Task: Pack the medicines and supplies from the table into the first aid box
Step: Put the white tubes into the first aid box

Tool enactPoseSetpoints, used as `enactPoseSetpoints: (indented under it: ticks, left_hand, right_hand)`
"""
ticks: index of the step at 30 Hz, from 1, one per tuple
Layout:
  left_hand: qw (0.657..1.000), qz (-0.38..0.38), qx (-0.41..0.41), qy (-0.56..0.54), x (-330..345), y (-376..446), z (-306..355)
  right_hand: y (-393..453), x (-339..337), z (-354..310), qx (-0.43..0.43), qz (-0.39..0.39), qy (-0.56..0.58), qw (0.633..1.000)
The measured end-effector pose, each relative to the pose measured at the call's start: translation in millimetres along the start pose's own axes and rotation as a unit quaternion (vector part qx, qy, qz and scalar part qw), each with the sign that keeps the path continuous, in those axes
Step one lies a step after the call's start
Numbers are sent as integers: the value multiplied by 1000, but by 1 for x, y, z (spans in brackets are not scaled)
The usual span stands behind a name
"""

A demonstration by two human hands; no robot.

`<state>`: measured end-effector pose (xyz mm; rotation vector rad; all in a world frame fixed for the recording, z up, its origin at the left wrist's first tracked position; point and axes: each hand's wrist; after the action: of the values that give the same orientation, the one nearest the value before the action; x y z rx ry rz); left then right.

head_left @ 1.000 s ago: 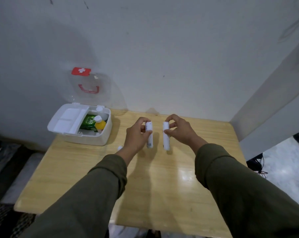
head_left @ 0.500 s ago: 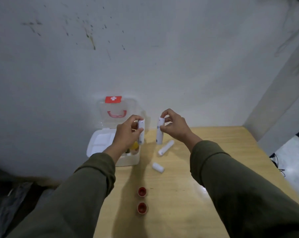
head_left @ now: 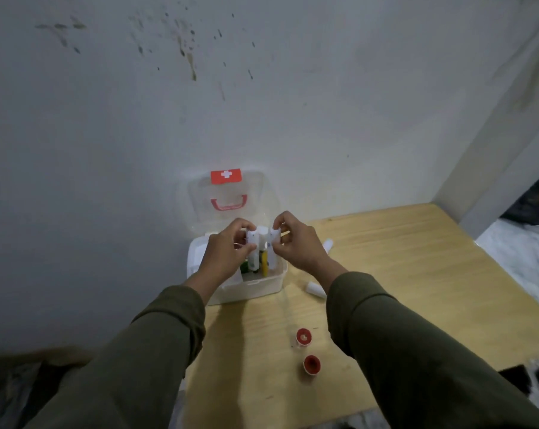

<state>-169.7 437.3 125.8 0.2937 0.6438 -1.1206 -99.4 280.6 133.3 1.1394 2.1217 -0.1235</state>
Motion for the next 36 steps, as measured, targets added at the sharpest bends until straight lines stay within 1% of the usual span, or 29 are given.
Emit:
enactPoseSetpoints:
  ticks: [5,14,24,36]
  left_hand:
    - [999,-43,6,10,10,8,-10]
    - [988,-107,35,103,21,21,-25]
    - [982,-128,64,124,27,22,-32]
    - [978,-117,104,135,29,20,-35]
  right_hand:
    - [-3,7,9,0,-9,-25,1000]
    - [-11,15,22,-11,-61,-94,994]
    - [-19,18,24,-28,-46,-132,990]
    - [-20,23,30,-6,-100,-189,977]
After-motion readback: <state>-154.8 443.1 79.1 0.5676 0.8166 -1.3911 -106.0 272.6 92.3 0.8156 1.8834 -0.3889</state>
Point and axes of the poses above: each hand's wrist, its own y-axis towards the middle knuckle, its own x-axis out of the palm, z = x × y, and after that the axes turned 12 degrees about -x, right-handed
